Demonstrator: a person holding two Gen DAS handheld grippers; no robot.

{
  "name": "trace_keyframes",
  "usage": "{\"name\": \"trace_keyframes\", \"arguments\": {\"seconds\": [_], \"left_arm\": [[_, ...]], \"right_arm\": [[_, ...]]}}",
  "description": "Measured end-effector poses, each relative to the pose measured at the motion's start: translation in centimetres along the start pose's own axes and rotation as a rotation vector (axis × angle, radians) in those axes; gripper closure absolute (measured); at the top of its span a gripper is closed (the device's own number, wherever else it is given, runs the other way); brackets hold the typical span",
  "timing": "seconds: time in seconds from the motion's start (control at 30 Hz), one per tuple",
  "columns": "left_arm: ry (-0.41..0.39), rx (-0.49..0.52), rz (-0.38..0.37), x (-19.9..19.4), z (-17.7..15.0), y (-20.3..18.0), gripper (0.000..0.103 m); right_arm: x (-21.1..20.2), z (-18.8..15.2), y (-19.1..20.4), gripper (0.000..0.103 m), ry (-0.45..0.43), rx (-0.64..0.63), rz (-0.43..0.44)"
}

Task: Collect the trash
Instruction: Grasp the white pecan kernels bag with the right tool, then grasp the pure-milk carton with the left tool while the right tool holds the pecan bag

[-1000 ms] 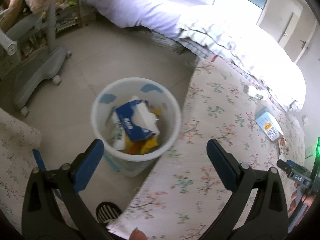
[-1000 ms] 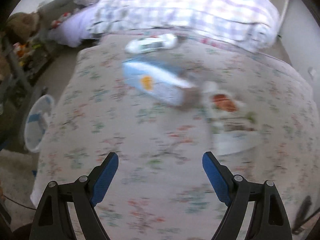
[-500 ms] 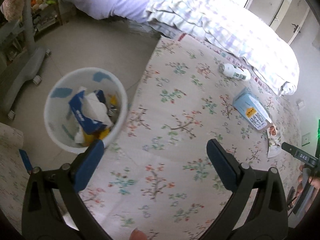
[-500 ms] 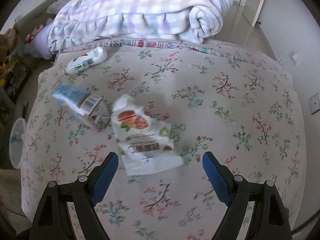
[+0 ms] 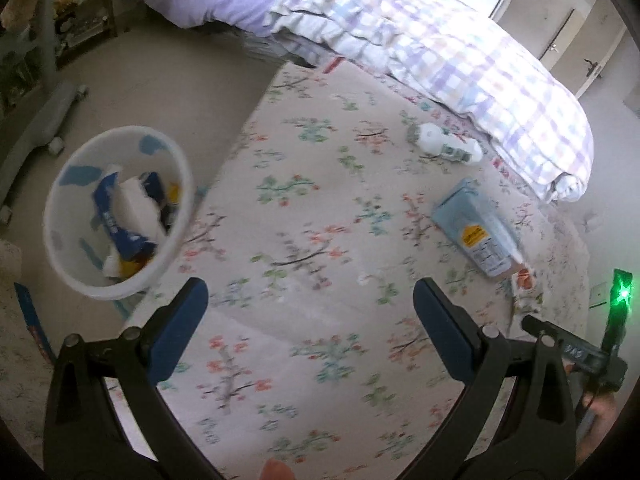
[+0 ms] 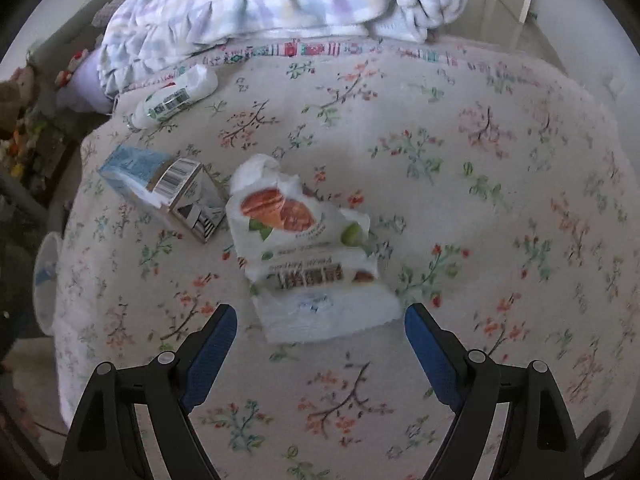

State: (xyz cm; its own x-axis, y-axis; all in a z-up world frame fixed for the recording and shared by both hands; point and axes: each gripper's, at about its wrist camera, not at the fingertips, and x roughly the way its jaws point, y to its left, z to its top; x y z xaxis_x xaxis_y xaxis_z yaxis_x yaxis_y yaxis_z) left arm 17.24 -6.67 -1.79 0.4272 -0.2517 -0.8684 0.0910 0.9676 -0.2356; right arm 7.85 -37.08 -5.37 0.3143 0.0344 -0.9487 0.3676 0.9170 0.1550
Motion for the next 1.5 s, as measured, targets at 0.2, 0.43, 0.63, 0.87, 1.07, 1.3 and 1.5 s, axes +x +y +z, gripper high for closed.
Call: {"name": "trace_keyframes", "arguments": {"seconds": [0.2, 0.43, 0.63, 0.87, 1.07, 1.3, 1.5], "left_arm": [[0.003, 0.017, -0.037, 1.8, 0.3, -4.4, 0.001], [0.017, -0.054, -0.118, 4.7, 1.0, -9.9, 0.001], [-0.015, -0.058, -0.146, 6.4, 1.0, -15.0, 0.001], [-0.018, -0.089, -0.098, 9.4, -0.4, -16.9, 0.001], [-0.071, -0.037, -0.072, 8.6, -0.3, -17.4, 0.015], [-0.063, 0.0, -0.098, 7.1, -0.9, -16.6, 0.029], [-0.037, 0.051, -0.102, 5.8, -1.2, -16.0, 0.047]], "right_arm": [[1.3, 1.3, 1.2, 0.016, 0.008, -0.035, -0.043], [2.3, 1.7, 1.0, 0.021, 0.022, -0.063, -0.071], [1.1, 1.3, -0.7, 0.022, 0.008, -0.066, -0.052], [0.4, 1.0, -3.8, 0.022, 0.01, -0.028, -0.052], [-0.5, 0.7, -6.4, 0.022, 0.006, 0.007, -0.047], [-1.2, 0.3, -6.8, 0.022, 0.003, 0.044, -0.014], [-2.0, 0.0, -6.8, 0.022, -0.001, 0.053, 0.014]]}}
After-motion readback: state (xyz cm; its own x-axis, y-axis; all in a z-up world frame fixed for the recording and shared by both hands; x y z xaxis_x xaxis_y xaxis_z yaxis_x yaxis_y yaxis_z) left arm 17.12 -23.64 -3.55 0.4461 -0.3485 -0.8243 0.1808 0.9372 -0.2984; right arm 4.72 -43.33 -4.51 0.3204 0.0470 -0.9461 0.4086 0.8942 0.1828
